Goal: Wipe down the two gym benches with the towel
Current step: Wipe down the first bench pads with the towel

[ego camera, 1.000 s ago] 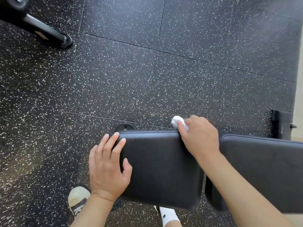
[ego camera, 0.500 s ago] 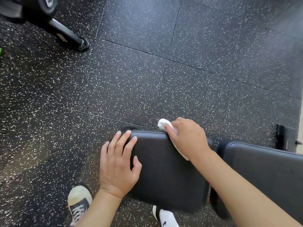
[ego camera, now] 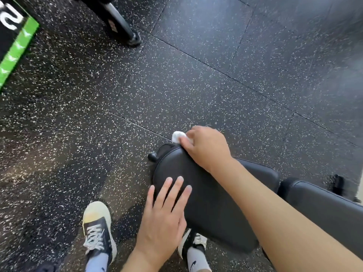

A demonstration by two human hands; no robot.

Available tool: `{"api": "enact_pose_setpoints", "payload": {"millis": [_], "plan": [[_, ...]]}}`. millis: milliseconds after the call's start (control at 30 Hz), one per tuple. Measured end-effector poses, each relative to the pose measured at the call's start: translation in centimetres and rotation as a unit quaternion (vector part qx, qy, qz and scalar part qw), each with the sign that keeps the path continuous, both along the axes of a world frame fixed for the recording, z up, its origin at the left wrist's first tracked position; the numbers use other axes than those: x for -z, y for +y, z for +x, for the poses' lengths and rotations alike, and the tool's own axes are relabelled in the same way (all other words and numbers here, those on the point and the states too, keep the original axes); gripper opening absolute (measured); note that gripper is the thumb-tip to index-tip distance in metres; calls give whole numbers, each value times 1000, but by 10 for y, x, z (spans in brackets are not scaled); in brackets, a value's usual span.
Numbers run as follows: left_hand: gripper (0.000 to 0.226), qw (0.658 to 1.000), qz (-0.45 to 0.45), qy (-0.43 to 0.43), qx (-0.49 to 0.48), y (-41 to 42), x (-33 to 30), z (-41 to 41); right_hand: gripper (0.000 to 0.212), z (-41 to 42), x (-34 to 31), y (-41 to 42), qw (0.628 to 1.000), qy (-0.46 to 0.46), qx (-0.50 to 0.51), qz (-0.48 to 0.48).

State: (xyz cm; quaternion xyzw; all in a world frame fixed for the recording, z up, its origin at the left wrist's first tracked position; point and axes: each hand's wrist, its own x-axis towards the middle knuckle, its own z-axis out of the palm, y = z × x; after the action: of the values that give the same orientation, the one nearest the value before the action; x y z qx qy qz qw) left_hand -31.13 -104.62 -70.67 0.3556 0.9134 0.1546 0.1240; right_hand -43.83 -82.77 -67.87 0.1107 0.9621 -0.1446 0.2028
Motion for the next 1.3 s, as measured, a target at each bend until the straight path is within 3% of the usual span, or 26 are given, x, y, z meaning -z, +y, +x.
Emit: {"api": "enact_pose_setpoints", "payload": {"millis": [133, 233, 300, 367, 467, 533, 667, 767, 833, 933, 1067, 1300], "plan": [[65, 1000, 8, -2, 5, -17, 5, 14, 41, -10, -10, -61, 977, 46, -207, -20], [64, 999, 0, -39, -2, -18, 1, 27, 30, -4, -6, -99, 915, 4, -402, 0], [68, 998, -6, -67, -16, -16, -4, 32, 31, -5, -4, -105, 883, -10, -469, 4], [69, 997, -3, -78, -30, -15, -7, 35, 36, -16, -2, -92, 909, -5, -416, 7], [68, 995, -6, -92, -33, -15, -12, 33, 52, -38, -3, -41, 978, -37, -199, 56], [69, 995, -14, -100, -27, -15, -14, 33, 51, -27, -5, -22, 993, -21, -87, 71], [78, 994, -35, -103, -15, -18, -13, 32, 40, 9, -11, -66, 971, 103, -205, 71], [74, 993, -63, -103, -1, -17, -15, 28, 35, 16, -6, -96, 933, 82, -351, -3], [69, 992, -70, -101, 1, -19, -20, 24, 40, 14, -6, -91, 922, 52, -384, -13], [65, 995, -62, -82, 13, -17, -26, 15, 38, 12, -8, -42, 965, 113, -239, 1], [64, 996, -60, -56, 41, 5, -29, -19, 44, 41, -3, 34, 996, 86, 2, 4], [57, 992, -47, 11, 118, 97, -21, -71, 42, 143, -2, 123, 983, 145, 92, 67]]}}
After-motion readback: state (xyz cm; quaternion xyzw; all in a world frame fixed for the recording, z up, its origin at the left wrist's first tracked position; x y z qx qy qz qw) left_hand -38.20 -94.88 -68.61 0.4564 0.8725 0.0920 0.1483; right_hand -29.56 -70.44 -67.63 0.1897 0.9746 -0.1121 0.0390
